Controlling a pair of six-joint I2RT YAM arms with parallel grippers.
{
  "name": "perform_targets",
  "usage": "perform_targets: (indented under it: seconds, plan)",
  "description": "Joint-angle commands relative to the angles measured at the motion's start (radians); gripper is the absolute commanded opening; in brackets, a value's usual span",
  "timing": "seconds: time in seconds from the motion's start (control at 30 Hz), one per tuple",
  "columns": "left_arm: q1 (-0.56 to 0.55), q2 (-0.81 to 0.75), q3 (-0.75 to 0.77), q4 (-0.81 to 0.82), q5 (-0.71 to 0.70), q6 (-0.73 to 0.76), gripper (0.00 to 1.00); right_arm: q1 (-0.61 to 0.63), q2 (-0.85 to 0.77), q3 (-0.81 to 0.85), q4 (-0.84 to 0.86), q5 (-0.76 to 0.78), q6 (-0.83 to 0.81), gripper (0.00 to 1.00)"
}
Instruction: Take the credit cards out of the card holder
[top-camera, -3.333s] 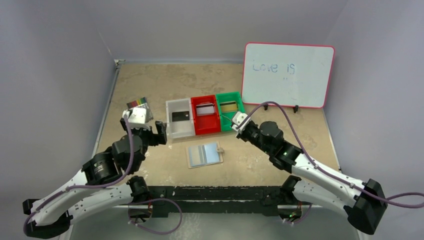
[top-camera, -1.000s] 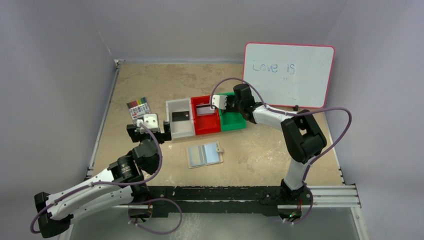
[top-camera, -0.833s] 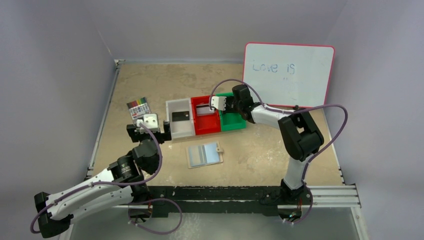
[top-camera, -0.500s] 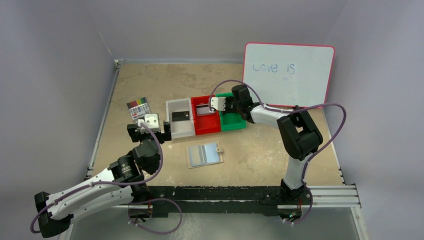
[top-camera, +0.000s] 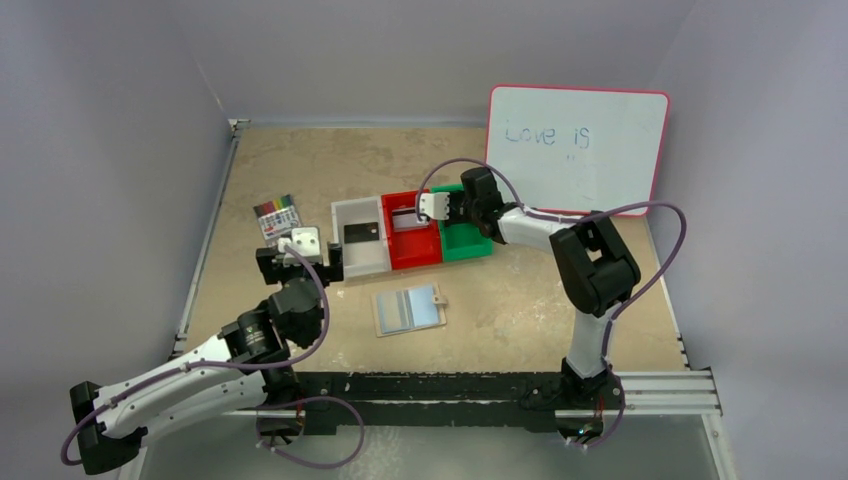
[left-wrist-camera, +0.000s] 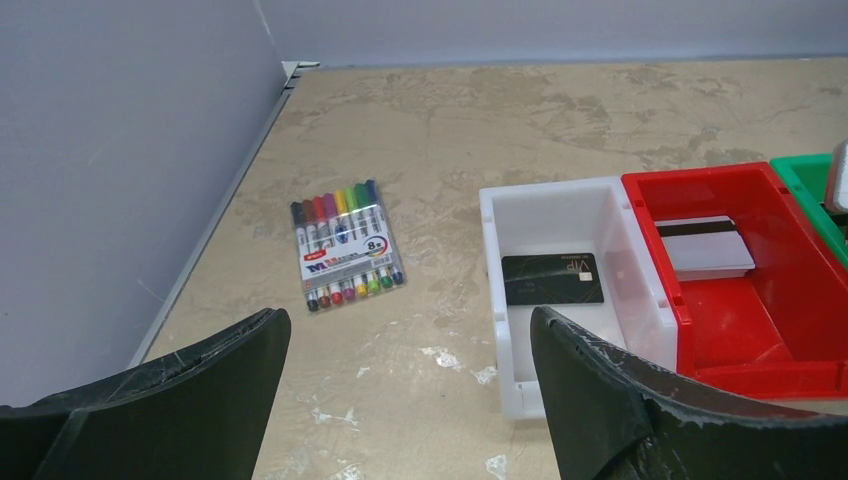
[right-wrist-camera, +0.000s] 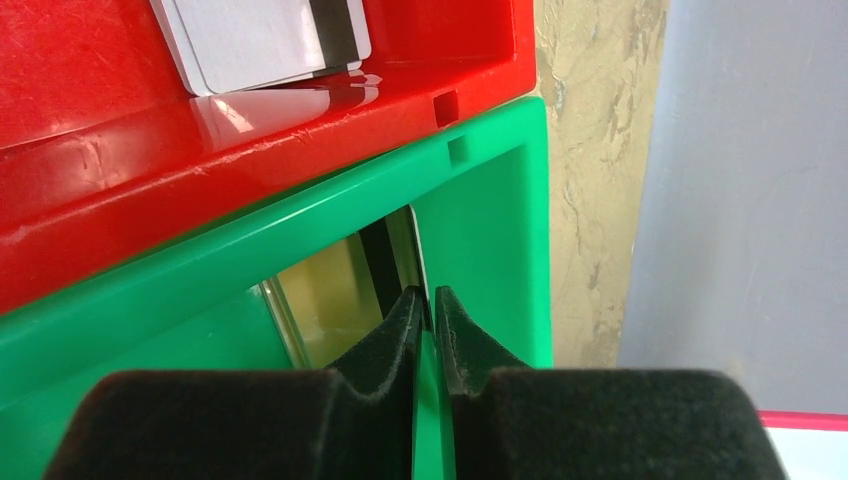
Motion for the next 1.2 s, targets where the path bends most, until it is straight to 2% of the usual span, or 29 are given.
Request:
perform_targets:
  seconds: [0.0,0.3,0.37,0.4,0.63,0.7,0.73,0.8,0.83,0.97,1.07,1.17]
  plan:
    - [0.005,0.007,0.001,0.026,-0.014,0.020,0.90,-0.006,-0.021,0.040,-0.003,-0.027,-0.028,0.13]
    - [0.005,0.008,0.002,0.029,-0.005,0.023,0.90,-0.006,-0.122,0.011,-0.072,-0.094,0.009,0.24]
    - [0.006,0.006,0.001,0.029,-0.005,0.022,0.90,-0.006,-0.143,0.006,-0.081,-0.102,0.017,0.34]
    - [0.006,0.006,0.002,0.029,-0.005,0.023,0.90,-0.006,-0.152,0.005,-0.089,-0.108,0.018,0.35]
    - [0.007,0.011,0.001,0.025,0.005,0.021,0.90,-0.006,-0.190,-0.004,-0.082,-0.124,0.074,0.36]
    - [0.007,0.012,0.001,0.025,0.007,0.021,0.90,-0.006,-0.212,-0.015,-0.033,-0.122,0.178,0.36]
    - [0.007,0.012,0.001,0.024,0.009,0.020,0.90,-0.006,-0.223,-0.017,-0.019,-0.128,0.273,0.33]
    - [0.007,0.013,0.001,0.023,0.009,0.020,0.90,-0.005,-0.243,-0.022,-0.003,-0.135,0.462,0.16]
    - [0.007,0.013,0.001,0.023,0.009,0.018,0.90,-0.005,-0.253,-0.029,-0.011,-0.150,0.527,0.13]
    - [0.007,0.013,0.000,0.025,0.009,0.020,0.90,-0.006,-0.336,-0.124,0.055,-0.200,0.761,0.12]
    - [0.007,0.013,0.000,0.026,0.006,0.021,0.90,-0.006,-0.378,-0.200,0.122,-0.113,0.945,0.15]
    - [0.007,0.017,0.000,0.026,0.003,0.021,0.90,-0.006,-0.321,-0.135,-0.017,-0.066,1.089,0.11]
